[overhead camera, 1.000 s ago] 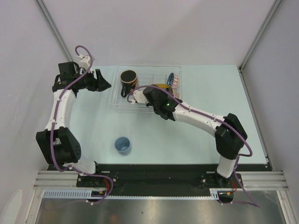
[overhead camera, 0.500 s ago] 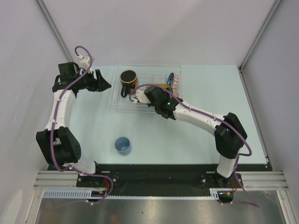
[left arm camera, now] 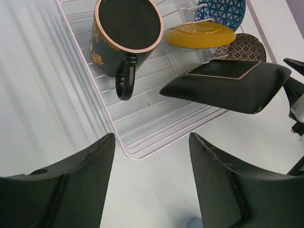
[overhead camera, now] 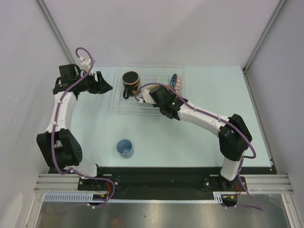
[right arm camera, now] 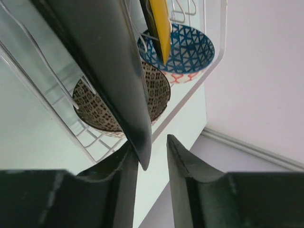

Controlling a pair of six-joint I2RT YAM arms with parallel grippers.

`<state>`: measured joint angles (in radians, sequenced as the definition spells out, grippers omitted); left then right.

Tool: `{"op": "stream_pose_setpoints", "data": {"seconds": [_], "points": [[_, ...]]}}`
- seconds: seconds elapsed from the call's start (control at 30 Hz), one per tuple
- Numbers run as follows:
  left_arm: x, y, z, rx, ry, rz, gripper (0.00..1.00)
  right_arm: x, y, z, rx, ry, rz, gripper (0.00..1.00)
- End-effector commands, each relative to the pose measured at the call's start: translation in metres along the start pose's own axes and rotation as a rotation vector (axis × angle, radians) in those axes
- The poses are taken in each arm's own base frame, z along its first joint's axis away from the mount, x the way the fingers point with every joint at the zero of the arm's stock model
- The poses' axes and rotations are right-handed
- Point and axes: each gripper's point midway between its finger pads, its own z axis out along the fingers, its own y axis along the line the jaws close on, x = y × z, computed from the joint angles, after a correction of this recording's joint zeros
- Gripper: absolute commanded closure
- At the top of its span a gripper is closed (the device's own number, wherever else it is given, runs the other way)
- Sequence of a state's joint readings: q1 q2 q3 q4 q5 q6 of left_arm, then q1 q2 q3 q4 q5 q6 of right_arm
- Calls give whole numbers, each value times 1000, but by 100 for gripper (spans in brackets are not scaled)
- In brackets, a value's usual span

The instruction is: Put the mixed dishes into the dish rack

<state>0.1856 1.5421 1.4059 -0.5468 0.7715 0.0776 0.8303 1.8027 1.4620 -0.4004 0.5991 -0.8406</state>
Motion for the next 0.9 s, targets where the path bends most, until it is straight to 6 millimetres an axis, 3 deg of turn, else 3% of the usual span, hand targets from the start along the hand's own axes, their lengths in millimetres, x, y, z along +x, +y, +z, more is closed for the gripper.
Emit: {"op": "stream_pose_setpoints", "data": {"seconds": [0.0, 0.2, 0.23, 0.27, 0.5, 0.87], "points": [[-17, -12, -12, 26, -56, 35, 31, 7, -28, -15, 82, 16, 91, 62], [-19, -12, -12, 24, -61, 33, 31, 7, -33, -25, 98, 12, 101, 36], [-19, -12, -12, 25, -61, 33, 31, 6, -33, -26, 101, 9, 103, 24], [-20, -12, -11, 27, -63, 32, 31, 5, -34, -28, 102, 7, 105, 1], [-22, -12, -12, 26, -67, 28, 31, 3, -36, -43, 122, 8, 118, 0], [-22, -10, -12, 18, -64, 35, 31, -2, -47, -93, 151, -40, 153, 0]]}}
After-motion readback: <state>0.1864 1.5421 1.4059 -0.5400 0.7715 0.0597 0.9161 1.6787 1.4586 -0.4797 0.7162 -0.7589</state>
